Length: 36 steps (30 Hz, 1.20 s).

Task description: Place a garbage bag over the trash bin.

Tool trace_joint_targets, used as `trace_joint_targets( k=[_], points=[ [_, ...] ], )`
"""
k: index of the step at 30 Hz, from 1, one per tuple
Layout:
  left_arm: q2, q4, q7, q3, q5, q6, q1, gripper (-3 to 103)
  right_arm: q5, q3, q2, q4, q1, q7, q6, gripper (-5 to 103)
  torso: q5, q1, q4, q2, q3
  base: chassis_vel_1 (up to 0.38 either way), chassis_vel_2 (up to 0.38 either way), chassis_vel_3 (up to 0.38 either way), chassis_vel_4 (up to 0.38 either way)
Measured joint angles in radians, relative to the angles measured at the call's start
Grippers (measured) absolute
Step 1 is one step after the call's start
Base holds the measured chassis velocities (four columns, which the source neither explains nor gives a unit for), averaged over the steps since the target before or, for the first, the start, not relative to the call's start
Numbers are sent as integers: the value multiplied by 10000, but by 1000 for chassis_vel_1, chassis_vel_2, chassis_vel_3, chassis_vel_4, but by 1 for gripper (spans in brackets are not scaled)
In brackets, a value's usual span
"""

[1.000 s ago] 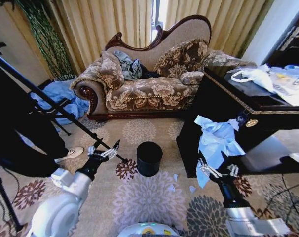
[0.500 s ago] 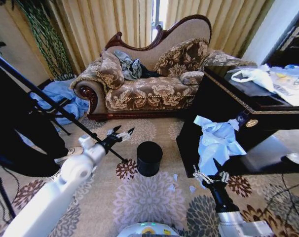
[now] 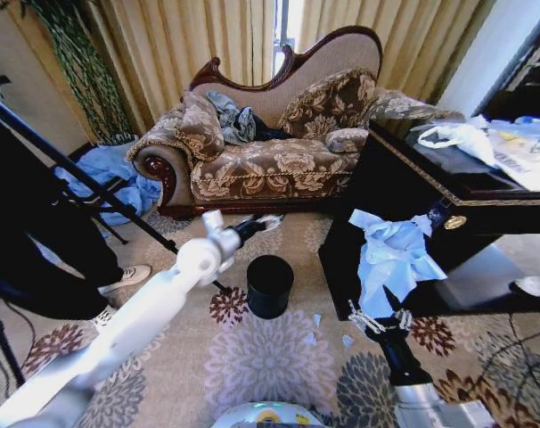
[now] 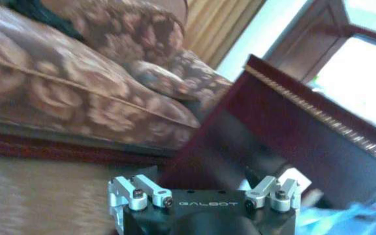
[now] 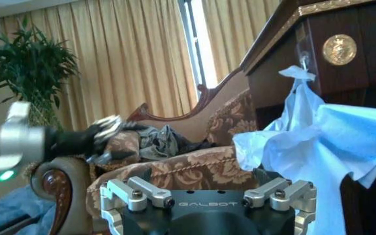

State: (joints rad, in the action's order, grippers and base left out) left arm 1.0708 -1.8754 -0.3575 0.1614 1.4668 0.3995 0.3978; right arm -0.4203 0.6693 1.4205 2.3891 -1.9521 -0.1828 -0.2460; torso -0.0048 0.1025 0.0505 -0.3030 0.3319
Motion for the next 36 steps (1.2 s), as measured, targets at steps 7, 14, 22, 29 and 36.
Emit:
trace_joint_targets(
  k=[7, 14, 22, 29, 36],
  points=[
    [1414, 801, -759, 966, 1675, 138, -914, 92, 7, 64, 88, -138, -13, -10, -100, 100, 1, 0, -2, 0, 0, 0, 0, 0, 0],
    [2294, 1092, -1176, 1638, 2693, 320, -976, 92, 20, 57, 83, -221, 22, -24, -100, 100, 0, -2, -3, 0, -1, 0, 0, 0, 0],
    [3151, 1907, -912, 1806, 2696, 462, -999, 91, 28, 118, 85, -331, 22, 21, -101, 100, 1, -2, -2, 0, -1, 0, 0, 0, 0],
    [3835, 2413, -631, 2088, 2691, 659, -1235, 85, 27, 112, 77, -403, 47, 80, -84, 100, 1, -2, -1, 0, -1, 0, 0, 0, 0],
    [4186, 2567, -544, 2132, 2652, 829, -1010, 60, -15, 188, 79, -466, 17, 83, -153, 100, -1, -2, -1, -2, -1, 0, 0, 0, 0]
  ],
)
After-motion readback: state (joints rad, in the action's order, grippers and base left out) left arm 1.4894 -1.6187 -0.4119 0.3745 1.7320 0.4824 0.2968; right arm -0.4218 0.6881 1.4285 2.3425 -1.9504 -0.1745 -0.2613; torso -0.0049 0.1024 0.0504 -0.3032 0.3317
